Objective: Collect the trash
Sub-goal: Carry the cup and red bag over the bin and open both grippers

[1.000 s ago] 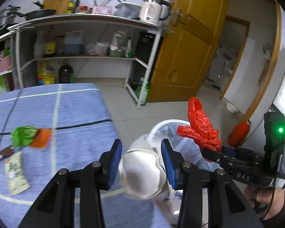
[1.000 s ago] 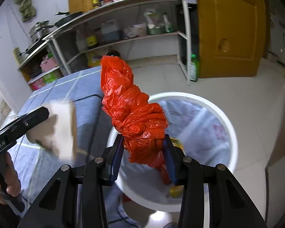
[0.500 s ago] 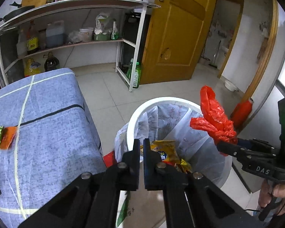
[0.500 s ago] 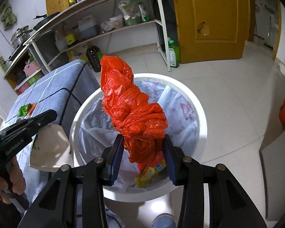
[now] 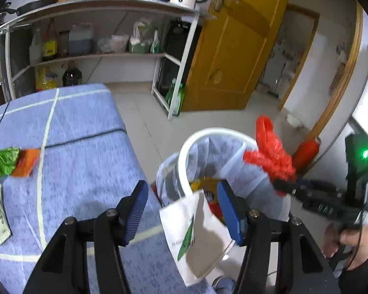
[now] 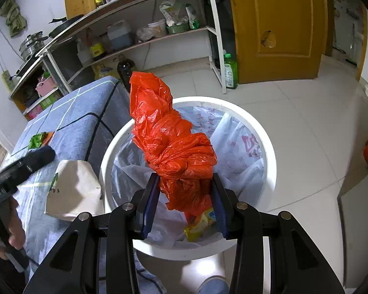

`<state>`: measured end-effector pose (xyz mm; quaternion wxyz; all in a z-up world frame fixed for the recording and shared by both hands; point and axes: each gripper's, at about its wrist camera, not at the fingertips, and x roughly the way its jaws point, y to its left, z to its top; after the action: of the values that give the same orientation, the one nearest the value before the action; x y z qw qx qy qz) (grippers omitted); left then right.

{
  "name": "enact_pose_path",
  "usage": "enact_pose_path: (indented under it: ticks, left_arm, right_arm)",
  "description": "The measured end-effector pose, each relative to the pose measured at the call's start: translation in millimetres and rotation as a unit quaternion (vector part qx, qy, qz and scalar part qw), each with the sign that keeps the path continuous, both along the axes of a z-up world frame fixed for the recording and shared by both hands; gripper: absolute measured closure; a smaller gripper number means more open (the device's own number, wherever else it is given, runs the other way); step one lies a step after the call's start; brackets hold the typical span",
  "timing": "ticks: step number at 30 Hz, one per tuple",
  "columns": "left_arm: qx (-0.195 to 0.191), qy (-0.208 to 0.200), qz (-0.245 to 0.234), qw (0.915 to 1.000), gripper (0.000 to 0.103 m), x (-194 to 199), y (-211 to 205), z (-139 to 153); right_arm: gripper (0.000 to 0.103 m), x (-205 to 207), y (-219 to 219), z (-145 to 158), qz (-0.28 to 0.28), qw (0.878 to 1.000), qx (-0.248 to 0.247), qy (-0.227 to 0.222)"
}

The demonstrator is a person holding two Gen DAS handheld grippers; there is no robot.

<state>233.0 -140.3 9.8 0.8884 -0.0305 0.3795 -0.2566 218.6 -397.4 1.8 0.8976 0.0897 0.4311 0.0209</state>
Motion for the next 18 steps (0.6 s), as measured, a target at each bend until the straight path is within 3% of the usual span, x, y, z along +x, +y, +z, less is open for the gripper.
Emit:
enact_pose_path:
  ticks: [9,12,13,18]
  left_arm:
    - [0.055,0.018,-0.013,0.9982,0.047,-12,-14,-12]
    - [0.064,0.026,-0.007,0.9976,0.058,-15,-12,-17]
    - [0.066,0.031,-0.006,0.9973,0.069,-15,-12,-20]
    - [0.057,0.029,-0.007,0.998,0.077,-17,-9,-23]
  right_arm:
    - [0.061,2,0,0,0.001,1.0,0.001,-0.001]
    - [0.061,2,0,0,0.002,1.0,0.002,-0.002]
    - [0.061,2,1,0,0.003,1.0,0.002,-0.002]
    - [0.061,2,1,0,0.002,1.0,0.002,-0.002]
